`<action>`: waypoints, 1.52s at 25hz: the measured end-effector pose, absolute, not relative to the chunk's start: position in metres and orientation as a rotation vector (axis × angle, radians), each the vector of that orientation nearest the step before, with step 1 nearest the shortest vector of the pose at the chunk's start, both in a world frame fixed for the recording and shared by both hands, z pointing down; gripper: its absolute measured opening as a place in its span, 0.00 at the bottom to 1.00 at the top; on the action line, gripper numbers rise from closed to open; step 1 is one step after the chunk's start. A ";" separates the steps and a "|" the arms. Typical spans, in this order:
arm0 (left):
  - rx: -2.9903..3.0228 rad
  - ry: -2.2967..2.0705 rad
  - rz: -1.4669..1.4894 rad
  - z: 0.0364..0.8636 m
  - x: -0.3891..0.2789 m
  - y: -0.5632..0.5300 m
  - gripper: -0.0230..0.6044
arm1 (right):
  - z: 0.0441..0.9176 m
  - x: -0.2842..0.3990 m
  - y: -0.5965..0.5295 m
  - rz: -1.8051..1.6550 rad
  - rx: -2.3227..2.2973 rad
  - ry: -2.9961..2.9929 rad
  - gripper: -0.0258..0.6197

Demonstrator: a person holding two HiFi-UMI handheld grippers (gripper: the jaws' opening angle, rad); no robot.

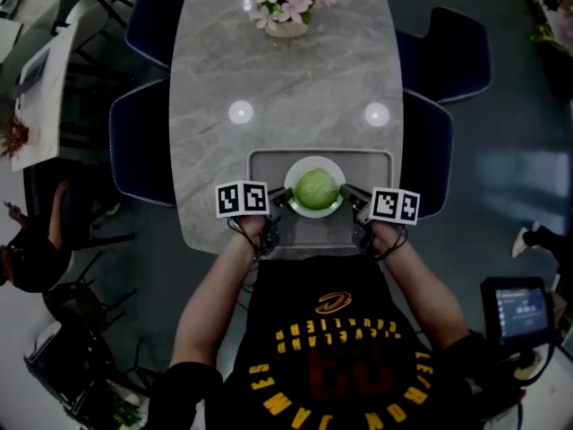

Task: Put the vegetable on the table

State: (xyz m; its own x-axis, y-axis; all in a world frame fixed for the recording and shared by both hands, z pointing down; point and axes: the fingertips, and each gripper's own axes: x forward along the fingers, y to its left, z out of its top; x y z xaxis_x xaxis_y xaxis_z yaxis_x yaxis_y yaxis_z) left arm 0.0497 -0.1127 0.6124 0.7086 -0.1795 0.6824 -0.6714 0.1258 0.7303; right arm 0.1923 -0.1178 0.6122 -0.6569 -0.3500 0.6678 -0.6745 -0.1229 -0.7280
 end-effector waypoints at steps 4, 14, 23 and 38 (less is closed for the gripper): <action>1.455 -0.766 0.392 0.604 0.046 -0.132 0.10 | 0.603 0.189 -0.137 1.848 1.159 -1.923 0.10; 1.506 -0.777 0.381 0.588 0.041 -0.181 0.10 | 0.584 0.183 -0.188 1.788 1.156 -1.989 0.09; 1.547 -0.799 0.375 0.578 0.035 -0.224 0.10 | 0.577 0.177 -0.230 1.761 1.142 -2.036 0.10; 1.577 -0.842 0.337 0.581 0.034 -0.273 0.10 | 0.577 0.176 -0.280 1.704 1.161 -2.069 0.10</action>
